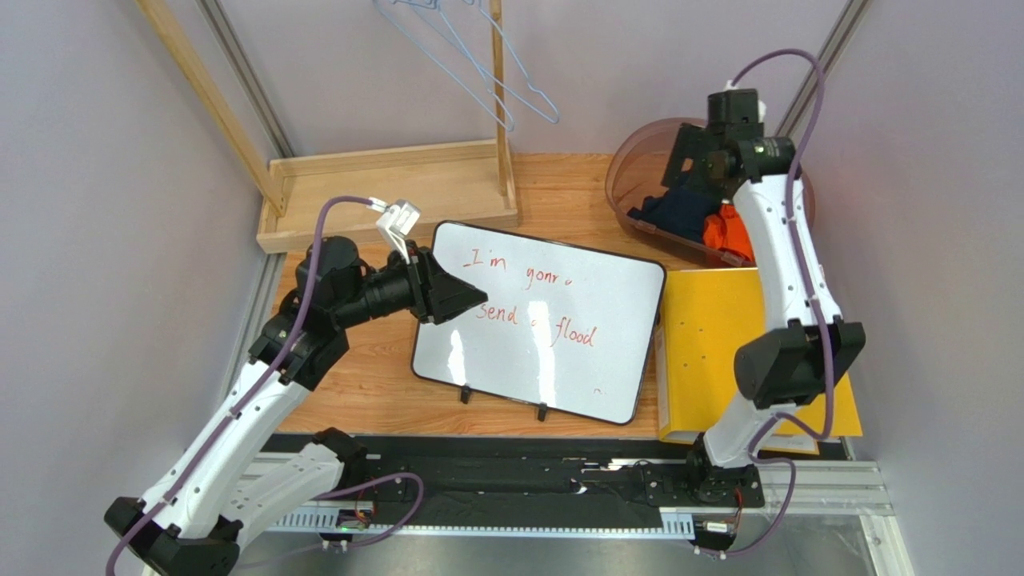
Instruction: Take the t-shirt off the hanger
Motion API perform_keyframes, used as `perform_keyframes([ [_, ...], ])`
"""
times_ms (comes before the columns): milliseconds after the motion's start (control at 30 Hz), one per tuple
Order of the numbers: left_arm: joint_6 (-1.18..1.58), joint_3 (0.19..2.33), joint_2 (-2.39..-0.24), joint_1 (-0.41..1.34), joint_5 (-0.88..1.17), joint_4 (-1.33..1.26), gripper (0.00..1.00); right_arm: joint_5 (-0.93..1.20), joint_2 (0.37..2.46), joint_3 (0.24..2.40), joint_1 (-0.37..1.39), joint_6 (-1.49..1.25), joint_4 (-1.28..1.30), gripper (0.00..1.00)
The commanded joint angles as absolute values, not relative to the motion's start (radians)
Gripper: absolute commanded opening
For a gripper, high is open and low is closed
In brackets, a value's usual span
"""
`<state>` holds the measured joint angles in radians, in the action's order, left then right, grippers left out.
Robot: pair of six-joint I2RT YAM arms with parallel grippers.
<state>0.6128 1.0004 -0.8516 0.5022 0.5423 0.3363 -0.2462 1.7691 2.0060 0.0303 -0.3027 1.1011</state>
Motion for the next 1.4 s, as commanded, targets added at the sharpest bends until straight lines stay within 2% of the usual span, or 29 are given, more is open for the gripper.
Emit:
perform_keyframes([
  [0, 0.652, 0.968, -0.851, 0.555, 0.555, 0.264, 0.5, -0.216, 1.553, 1.849, 0.21, -0.316, 1.04, 1.0],
  [67, 0.655, 0.951, -0.842, 0.569, 0.546, 0.253, 0.5, -0.152, 1.461, 1.768, 0.28, -0.331, 0.994, 1.0],
  [200, 0.69, 0.835, -0.779, 0.584, 0.552, 0.167, 0.51, -0.014, 1.166, 1.446, 0.471, -0.396, 0.766, 1.0],
  [233, 0.695, 0.81, -0.738, 0.584, 0.551, 0.134, 0.51, 0.137, 1.117, 1.363, 0.495, -0.422, 0.699, 1.0],
  [333, 0.709, 0.686, -0.636, 0.591, 0.558, 0.054, 0.51, 0.361, 0.895, 1.027, 0.567, -0.537, 0.351, 1.0],
  [400, 0.751, 0.562, -0.536, 0.594, 0.56, 0.006, 0.52, 0.37, 0.804, 0.872, 0.618, -0.624, 0.148, 1.0],
  [567, 0.905, 0.225, -0.324, 0.595, 0.551, -0.277, 0.54, 0.357, 0.582, 0.497, 0.705, -0.707, -0.093, 1.0],
  [800, 0.923, 0.091, -0.086, 0.595, 0.557, -0.242, 0.54, 0.318, 0.352, 0.105, 0.756, -0.825, -0.385, 1.0],
  [933, 0.93, 0.043, -0.014, 0.595, 0.572, -0.212, 0.54, 0.263, 0.157, -0.07, 0.77, -0.877, -0.382, 1.0],
  [1067, 0.959, -0.035, 0.103, 0.595, 0.577, -0.196, 0.54, 0.192, -0.067, -0.089, 0.79, -0.865, -0.105, 1.0],
  [1233, 0.911, -0.031, 0.101, 0.595, 0.604, -0.081, 0.54, 0.106, -0.009, -0.084, 0.799, -0.856, -0.023, 1.0],
  [1367, 0.879, -0.026, 0.13, 0.595, 0.597, -0.003, 0.55, 0.034, -0.041, -0.083, 0.804, -0.874, 0.087, 1.0],
])
